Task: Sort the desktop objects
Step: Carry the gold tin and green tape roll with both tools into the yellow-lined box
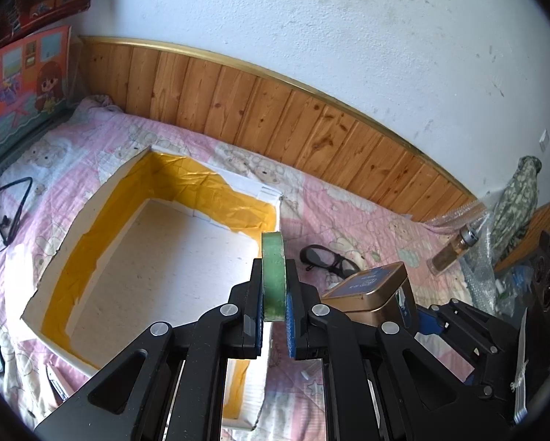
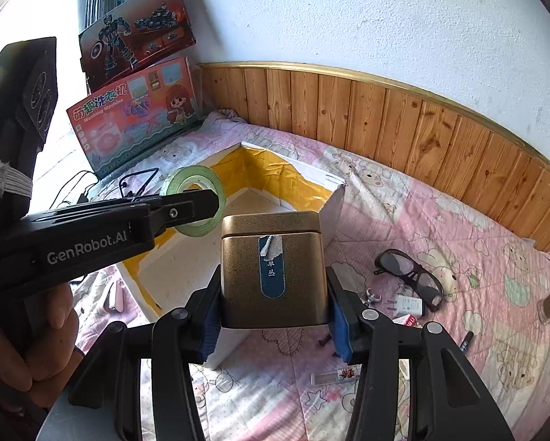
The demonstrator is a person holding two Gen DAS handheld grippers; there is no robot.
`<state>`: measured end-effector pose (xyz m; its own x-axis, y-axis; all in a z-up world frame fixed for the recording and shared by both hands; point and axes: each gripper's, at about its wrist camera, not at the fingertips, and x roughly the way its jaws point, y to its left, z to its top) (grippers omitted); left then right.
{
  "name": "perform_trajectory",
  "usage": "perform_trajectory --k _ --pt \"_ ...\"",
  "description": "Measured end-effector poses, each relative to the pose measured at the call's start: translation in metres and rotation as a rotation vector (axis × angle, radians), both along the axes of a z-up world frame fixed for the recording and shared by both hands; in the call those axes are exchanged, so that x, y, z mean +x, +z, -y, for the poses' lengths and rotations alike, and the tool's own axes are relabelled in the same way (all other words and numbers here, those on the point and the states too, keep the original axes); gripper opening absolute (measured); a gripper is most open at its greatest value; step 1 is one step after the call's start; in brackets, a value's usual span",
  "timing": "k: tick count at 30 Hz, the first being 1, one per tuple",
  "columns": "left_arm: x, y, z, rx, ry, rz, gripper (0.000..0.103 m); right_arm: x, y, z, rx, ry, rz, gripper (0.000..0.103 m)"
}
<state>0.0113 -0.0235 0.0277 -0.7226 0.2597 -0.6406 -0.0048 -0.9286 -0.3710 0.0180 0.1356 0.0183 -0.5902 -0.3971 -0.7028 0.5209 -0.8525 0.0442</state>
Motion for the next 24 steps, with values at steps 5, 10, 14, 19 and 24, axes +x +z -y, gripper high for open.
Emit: perform_trajectory --k 5,10,14,19,24 --pt "-0.016 -0.005 0.021 0.021 0.042 0.026 0.009 -0.015 0.000 0.021 0.015 0.012 0.004 0.050" --pt "-0.034 -0.014 0.043 0.036 0.086 0.057 0.009 -0.031 -0.003 0.042 0.049 0.029 0.009 0.050" --pt "-0.049 -0.022 0.059 0.052 0.115 0.082 0.009 -0.047 -0.007 0.055 0.072 0.042 0.015 0.050" --pt "-0.068 -0.037 0.069 0.059 0.138 0.132 0.009 -0.065 -0.014 0.071 0.096 0.064 0.034 0.050" --pt "-0.083 -0.051 0.076 0.056 0.161 0.179 0.009 -0.082 -0.022 0.084 0.136 0.084 0.047 0.050"
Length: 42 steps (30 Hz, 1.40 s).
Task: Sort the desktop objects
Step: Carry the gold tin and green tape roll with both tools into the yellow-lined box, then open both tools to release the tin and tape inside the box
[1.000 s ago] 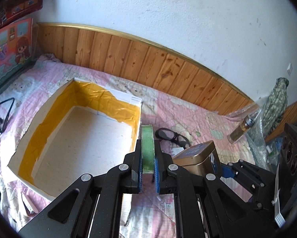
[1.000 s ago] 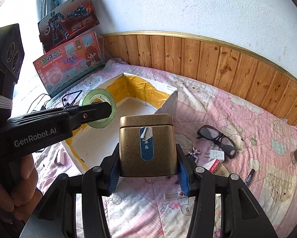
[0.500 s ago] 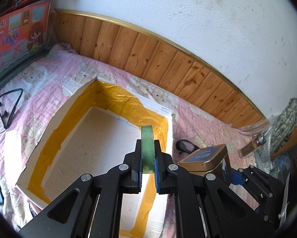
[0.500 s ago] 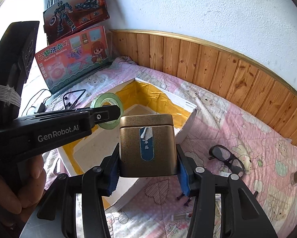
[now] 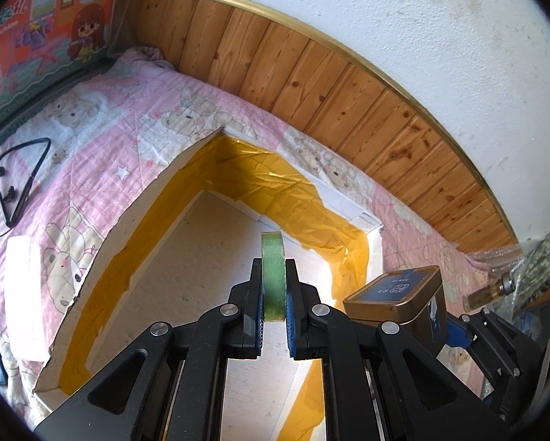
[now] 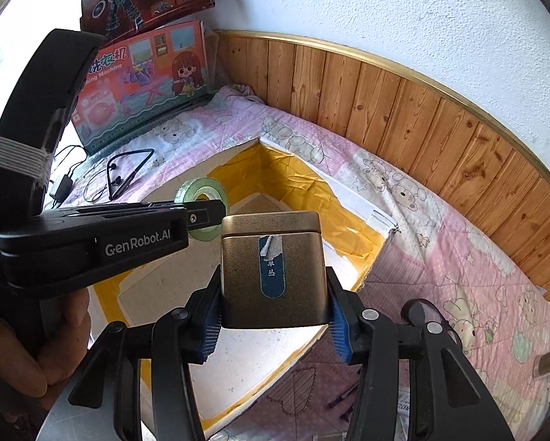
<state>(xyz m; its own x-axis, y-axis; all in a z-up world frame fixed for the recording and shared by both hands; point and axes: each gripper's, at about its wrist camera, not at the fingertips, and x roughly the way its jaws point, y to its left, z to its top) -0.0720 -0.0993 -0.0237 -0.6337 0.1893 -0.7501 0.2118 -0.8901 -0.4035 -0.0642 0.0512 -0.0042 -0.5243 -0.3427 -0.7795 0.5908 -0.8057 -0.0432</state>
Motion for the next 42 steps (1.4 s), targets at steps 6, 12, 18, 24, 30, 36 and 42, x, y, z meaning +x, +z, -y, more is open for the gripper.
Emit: perform_trajectory --k 6,12,18,24,30,36,42 --pt "-0.014 -0.017 0.010 0.006 0.018 0.069 0.009 -0.022 -0.017 0.015 0.056 0.024 0.028 0.050" --pt "-0.026 -0.031 0.016 -0.012 0.028 0.123 0.009 -0.046 -0.037 0.025 0.085 0.038 0.092 0.050" --pt "-0.041 -0.050 0.026 0.032 0.044 0.186 0.009 -0.066 -0.053 0.036 0.121 0.052 0.145 0.050" --pt "-0.048 -0.066 0.029 0.153 0.036 0.243 0.009 -0.083 -0.065 0.044 0.181 0.064 0.185 0.050" --pt "-0.062 -0.083 0.022 0.176 0.040 0.312 0.009 -0.102 -0.081 0.051 0.266 0.083 0.240 0.050" --pt "-0.074 -0.095 0.021 0.152 0.059 0.335 0.009 -0.117 -0.101 0.062 0.369 0.101 0.288 0.050" --pt "-0.083 -0.095 0.022 0.145 0.063 0.325 0.015 -0.125 -0.110 0.068 0.413 0.100 0.299 0.051"
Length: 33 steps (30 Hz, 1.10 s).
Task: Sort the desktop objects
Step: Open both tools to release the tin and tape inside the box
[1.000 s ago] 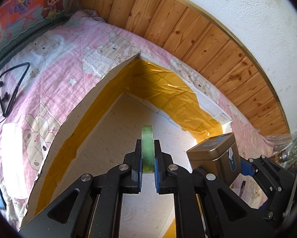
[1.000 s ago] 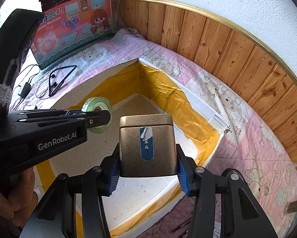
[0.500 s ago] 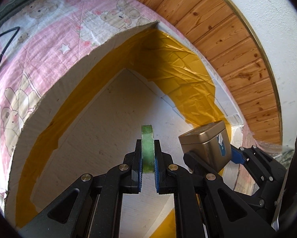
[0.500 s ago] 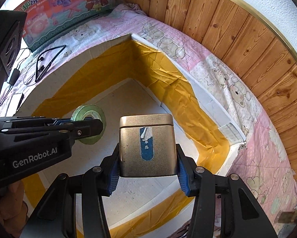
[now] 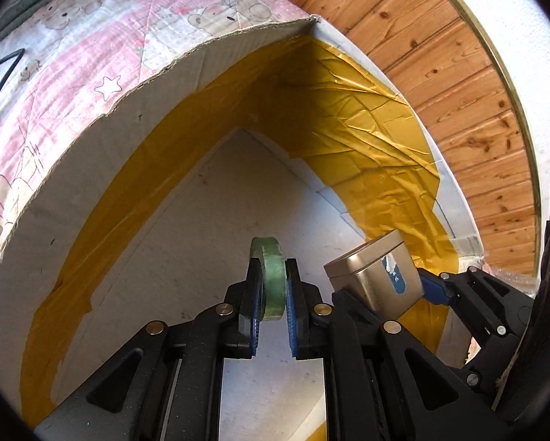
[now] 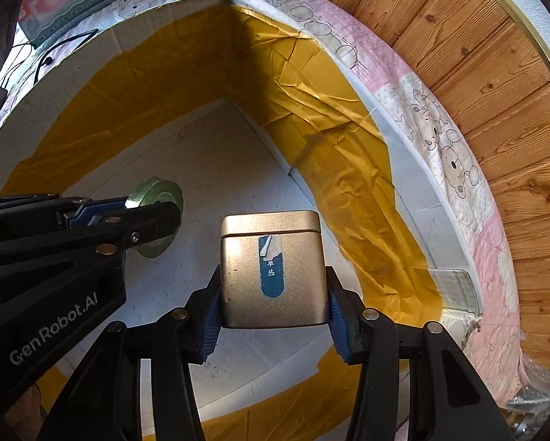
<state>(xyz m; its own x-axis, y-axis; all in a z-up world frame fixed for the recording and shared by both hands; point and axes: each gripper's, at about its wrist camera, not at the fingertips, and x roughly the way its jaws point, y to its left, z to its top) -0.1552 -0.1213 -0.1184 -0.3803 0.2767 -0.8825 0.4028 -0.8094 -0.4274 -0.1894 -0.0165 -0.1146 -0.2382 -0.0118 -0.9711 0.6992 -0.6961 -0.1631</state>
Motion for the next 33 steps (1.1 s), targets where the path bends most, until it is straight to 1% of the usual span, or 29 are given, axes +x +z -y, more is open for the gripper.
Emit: perform_trajectory --k 1,2,4,7,9,10,15,17,20,24,30,33 --pt "-0.001 0.000 0.000 0.003 0.001 -0.002 0.023 -0.001 0.000 0.000 0.002 -0.002 0.002 0.051" --pt "-0.002 -0.001 0.000 -0.002 0.005 -0.002 0.033 -0.002 0.000 0.000 0.004 -0.004 0.004 0.051" --pt "-0.003 0.000 0.002 -0.010 0.019 -0.005 0.040 -0.003 0.001 0.000 0.003 -0.012 0.000 0.051" --pt "-0.001 0.002 0.004 -0.011 0.027 -0.004 0.043 -0.004 0.006 -0.001 -0.002 -0.030 -0.013 0.054" --pt "0.002 0.005 0.006 0.002 0.033 -0.009 0.043 -0.002 0.010 -0.004 -0.008 -0.037 -0.018 0.058" --pt "0.003 0.006 0.011 0.005 0.036 -0.016 0.043 0.000 0.013 -0.005 -0.013 -0.042 -0.022 0.058" --pt "0.017 0.027 0.018 0.031 0.044 -0.059 0.043 0.021 0.038 -0.017 -0.079 -0.057 -0.031 0.058" --pt "0.026 0.034 0.014 0.023 0.036 -0.074 0.044 0.033 0.049 -0.023 -0.105 -0.059 -0.025 0.059" --pt "0.039 0.043 0.003 -0.018 0.015 -0.091 0.044 0.051 0.060 -0.031 -0.128 -0.053 -0.025 0.060" --pt "0.060 0.061 -0.016 -0.111 -0.019 -0.127 0.044 0.075 0.071 -0.042 -0.162 -0.049 -0.029 0.061" --pt "0.076 0.081 -0.035 -0.199 -0.035 -0.177 0.044 0.103 0.079 -0.043 -0.145 -0.003 -0.070 0.061" --pt "0.086 0.084 -0.038 -0.215 -0.040 -0.182 0.044 0.111 0.084 -0.046 -0.146 0.007 -0.085 0.062"
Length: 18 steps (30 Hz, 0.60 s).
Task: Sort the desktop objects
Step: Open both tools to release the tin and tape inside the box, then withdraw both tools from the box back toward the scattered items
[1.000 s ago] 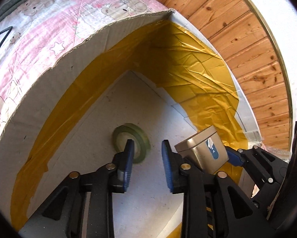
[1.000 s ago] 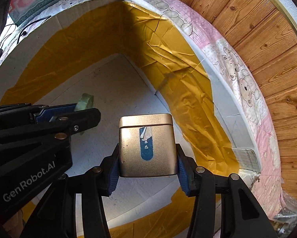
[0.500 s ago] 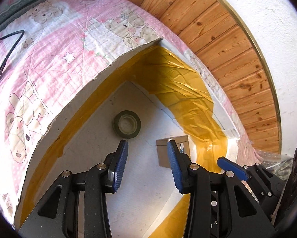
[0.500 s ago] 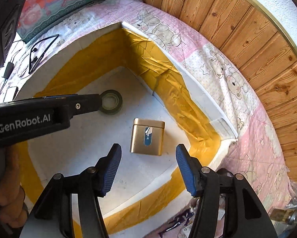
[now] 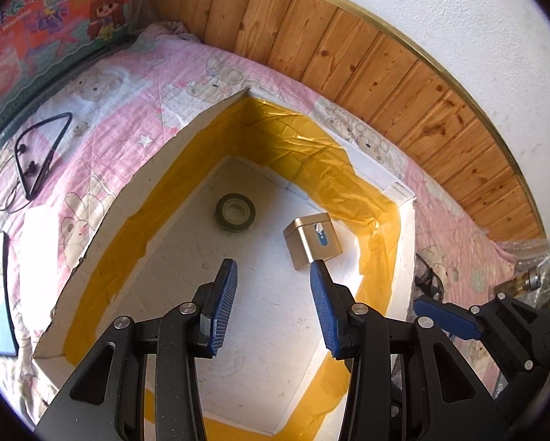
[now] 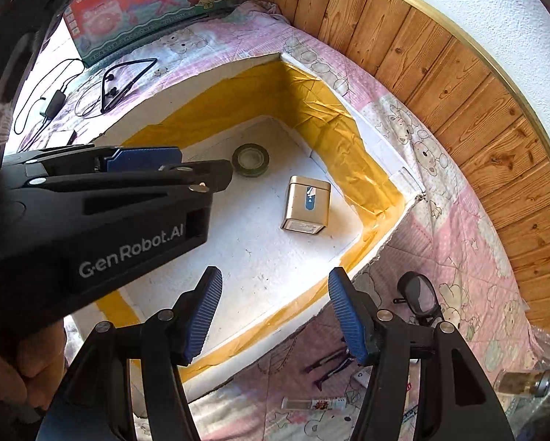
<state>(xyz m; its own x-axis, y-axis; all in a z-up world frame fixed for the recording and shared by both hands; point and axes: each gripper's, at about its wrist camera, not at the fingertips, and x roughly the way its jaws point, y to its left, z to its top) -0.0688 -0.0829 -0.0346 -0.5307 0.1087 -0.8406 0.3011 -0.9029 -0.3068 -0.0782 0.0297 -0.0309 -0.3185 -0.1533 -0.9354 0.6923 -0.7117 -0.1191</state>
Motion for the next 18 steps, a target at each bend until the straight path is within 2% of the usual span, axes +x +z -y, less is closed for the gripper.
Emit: perform_trajectory --k 18 --pt "0.058 0.024 -0.008 -0.083 -0.012 -0.058 0.044 0.057 0.024 -0.010 -0.053 0.023 -0.061 0.066"
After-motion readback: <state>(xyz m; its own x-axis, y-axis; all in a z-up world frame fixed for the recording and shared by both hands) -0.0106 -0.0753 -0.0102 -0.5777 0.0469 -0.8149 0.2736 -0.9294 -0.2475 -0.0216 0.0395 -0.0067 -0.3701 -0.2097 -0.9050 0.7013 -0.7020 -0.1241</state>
